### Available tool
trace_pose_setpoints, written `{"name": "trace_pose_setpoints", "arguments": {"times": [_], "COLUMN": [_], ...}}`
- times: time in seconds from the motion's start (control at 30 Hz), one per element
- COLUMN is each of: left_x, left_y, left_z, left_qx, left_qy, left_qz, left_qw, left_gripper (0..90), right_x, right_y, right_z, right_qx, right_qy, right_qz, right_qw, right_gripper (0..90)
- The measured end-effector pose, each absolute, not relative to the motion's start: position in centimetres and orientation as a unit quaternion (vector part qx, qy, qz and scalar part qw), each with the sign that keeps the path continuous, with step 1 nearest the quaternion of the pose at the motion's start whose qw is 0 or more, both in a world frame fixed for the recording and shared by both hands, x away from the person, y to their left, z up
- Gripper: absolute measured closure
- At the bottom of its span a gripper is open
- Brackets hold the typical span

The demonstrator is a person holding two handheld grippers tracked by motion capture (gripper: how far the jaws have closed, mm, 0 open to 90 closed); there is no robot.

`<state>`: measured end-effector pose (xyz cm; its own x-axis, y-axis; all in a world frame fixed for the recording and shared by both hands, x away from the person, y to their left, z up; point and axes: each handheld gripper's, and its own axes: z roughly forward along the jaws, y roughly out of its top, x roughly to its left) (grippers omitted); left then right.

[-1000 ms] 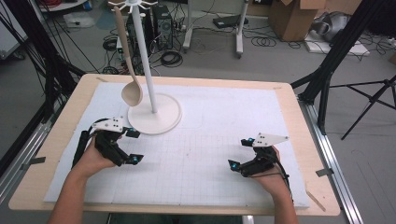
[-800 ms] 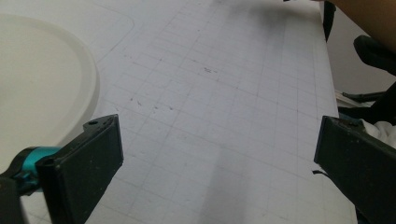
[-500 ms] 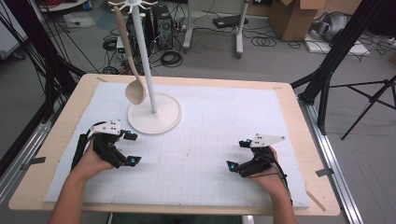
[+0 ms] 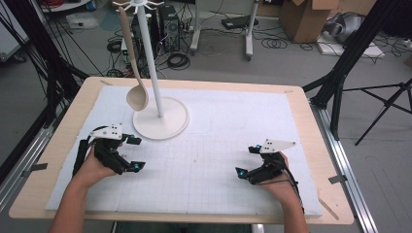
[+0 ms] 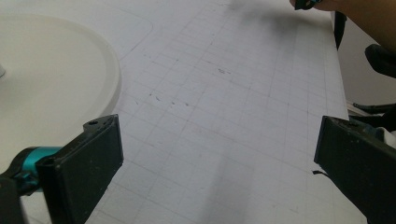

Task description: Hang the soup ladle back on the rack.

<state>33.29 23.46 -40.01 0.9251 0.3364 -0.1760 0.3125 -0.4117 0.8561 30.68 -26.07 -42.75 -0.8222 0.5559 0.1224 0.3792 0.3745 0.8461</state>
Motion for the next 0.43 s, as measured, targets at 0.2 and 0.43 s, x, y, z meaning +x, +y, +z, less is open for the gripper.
{"name": "trace_pose_setpoints", "arguments": {"times": [0.2,0.43], "left_x": [33.38,33.29], "left_y": [23.54,23.54], "left_z": [-40.13,-40.18], "left_qx": [0.841,0.841], "left_qy": [0.194,0.195], "left_qz": [0.007,0.006], "left_qw": [0.505,0.505], "left_gripper": [1.7,1.7], "right_x": [30.72,30.74], "right_y": [-26.10,-26.12], "right_z": [-42.75,-42.71], "right_qx": [0.285,0.285], "right_qy": [0.823,0.822], "right_qz": [0.483,0.485], "right_qw": [0.089,0.090], "right_gripper": [0.4,0.4]}}
